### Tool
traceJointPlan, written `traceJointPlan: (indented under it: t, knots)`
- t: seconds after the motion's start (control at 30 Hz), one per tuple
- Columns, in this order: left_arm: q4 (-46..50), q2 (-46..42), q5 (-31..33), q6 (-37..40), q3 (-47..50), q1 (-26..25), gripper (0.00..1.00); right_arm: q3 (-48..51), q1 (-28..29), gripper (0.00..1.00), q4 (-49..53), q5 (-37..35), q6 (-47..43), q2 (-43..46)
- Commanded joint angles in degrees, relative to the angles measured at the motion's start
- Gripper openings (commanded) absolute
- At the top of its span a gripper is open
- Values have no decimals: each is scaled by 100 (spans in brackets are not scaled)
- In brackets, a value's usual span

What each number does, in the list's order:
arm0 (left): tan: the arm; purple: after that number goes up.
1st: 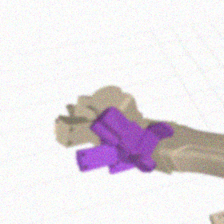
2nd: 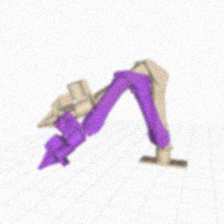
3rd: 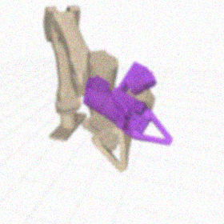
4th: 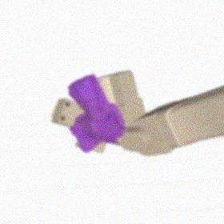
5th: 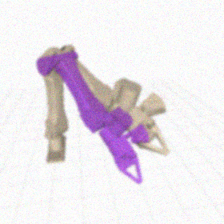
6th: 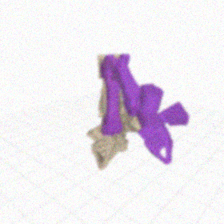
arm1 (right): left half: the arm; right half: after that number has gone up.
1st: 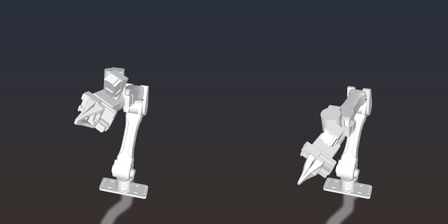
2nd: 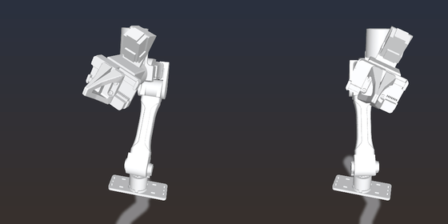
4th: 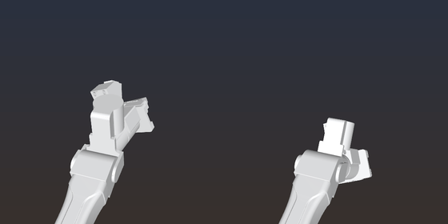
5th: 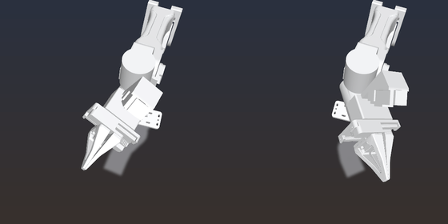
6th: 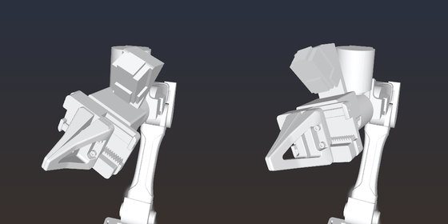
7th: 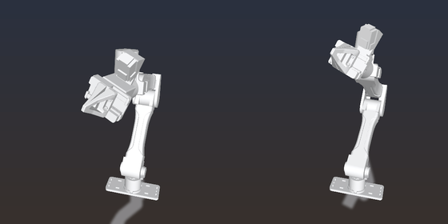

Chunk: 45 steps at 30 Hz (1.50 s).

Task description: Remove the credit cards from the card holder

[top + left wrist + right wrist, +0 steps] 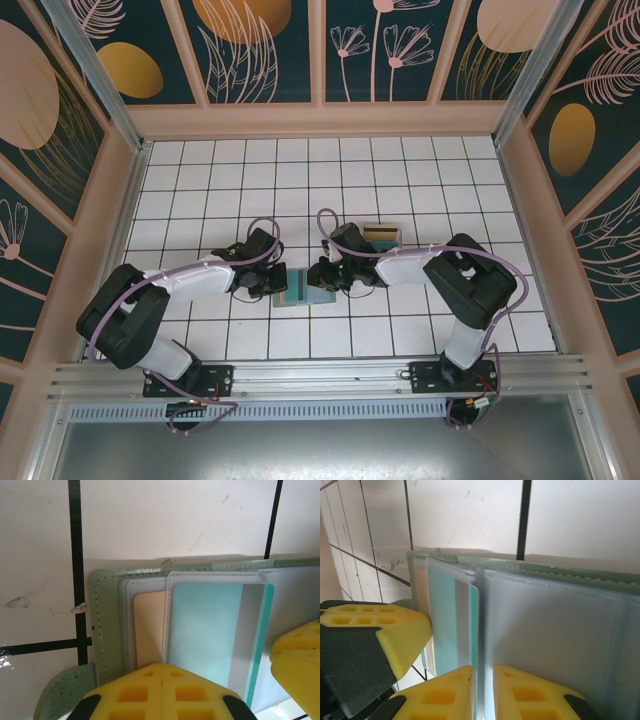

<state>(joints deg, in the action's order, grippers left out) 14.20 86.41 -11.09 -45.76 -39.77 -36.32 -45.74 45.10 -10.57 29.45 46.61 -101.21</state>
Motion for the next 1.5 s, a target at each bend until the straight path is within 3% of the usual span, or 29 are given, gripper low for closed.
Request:
traceJointPlan:
  t: [0.0,0.5,0.67,0.9,1.47]
  knots:
    - [259,240,72,-30,136,10,0,-162,34,18,-130,151,-63,-131]
    - [228,276,55,-38,118,10,0,-294,82,16,-139,280,-99,-348]
    - [255,289,79,-39,108,10,0,-296,78,0,-95,281,-124,-347]
    - [573,459,379,-59,82,4,0,-38,17,0,-64,166,-103,-154]
    - [532,447,309,-39,98,9,0,256,-186,0,81,105,-196,176]
